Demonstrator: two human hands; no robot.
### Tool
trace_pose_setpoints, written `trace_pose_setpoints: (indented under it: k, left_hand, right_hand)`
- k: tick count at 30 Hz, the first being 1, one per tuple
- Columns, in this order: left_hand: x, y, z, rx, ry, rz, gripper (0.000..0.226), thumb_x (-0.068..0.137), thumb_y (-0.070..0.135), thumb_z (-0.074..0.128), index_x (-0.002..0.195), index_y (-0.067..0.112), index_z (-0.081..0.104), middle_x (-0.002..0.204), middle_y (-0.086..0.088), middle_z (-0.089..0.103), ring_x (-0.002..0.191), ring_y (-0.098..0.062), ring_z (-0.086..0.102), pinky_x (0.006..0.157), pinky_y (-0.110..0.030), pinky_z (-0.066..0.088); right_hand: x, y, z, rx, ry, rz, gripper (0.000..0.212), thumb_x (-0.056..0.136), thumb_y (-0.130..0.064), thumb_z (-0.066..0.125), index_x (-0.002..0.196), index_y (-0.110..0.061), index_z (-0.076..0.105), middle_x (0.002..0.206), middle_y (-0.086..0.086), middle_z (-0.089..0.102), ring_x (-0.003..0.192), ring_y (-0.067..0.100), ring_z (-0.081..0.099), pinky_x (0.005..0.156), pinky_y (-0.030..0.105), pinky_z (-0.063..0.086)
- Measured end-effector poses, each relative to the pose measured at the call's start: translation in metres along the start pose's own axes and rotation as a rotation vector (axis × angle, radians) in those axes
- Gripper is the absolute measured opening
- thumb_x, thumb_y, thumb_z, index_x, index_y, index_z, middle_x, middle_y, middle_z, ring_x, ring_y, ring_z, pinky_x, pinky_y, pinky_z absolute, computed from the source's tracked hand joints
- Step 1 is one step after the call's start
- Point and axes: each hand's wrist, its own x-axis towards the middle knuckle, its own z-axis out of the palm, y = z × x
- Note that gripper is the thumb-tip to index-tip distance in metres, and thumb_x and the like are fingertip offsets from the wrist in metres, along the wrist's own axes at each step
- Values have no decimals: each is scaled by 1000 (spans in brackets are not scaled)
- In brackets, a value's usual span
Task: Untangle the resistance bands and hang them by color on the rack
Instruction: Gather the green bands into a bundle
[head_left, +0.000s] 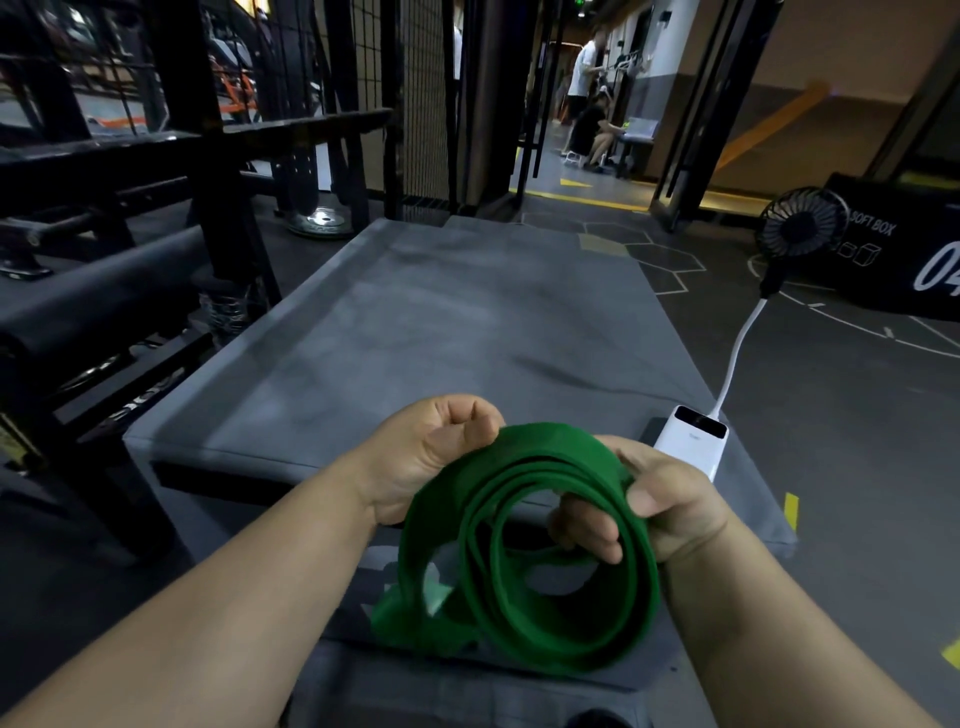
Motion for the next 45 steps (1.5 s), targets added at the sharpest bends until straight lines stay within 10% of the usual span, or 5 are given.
trace_pose_setpoints:
  k: [12,22,32,37,45]
  left_hand:
    - [-4,-12,20,318,214,-235,89,53,81,37,118,25,60,123,4,62,122,-15,52,111,-33,35]
    - [-12,-22,19,186,-23,-60,85,47,72,80,120,34,56,119,16,67,119,-5,57,98,-25,46]
    - [-8,-1,26,-173,90,109,23,47,29,82,68,20,78,65,2,69,59,-10,67,52,-19,52]
    - [-9,4,24,-316,-143,168,23,82,36,60,89,20,76,74,5,70,67,-11,68,63,-21,54]
    - [-3,-23,23,-83,109,-42,50,61,46,80,102,18,74,110,-14,70,95,-23,68,83,-38,55]
  right_hand:
    - [-5,-11,-6,96,184,-152,36,81,-19,66,112,-1,65,96,13,71,66,15,69,64,28,57]
    - [-1,-14,16,60,555,-317,51,40,-37,93,76,-6,74,55,0,56,57,21,64,57,31,55]
    - [3,-6,5,62,413,-178,67,57,-52,87,110,-14,73,64,9,64,43,12,53,45,20,45]
    - [2,-6,-5,89,22,-97,76,88,-33,69,150,-12,30,126,20,58,79,8,64,67,22,52]
    - [5,-9,-9,266,163,-258,32,90,-14,62,119,-1,57,94,6,66,84,16,60,76,24,41]
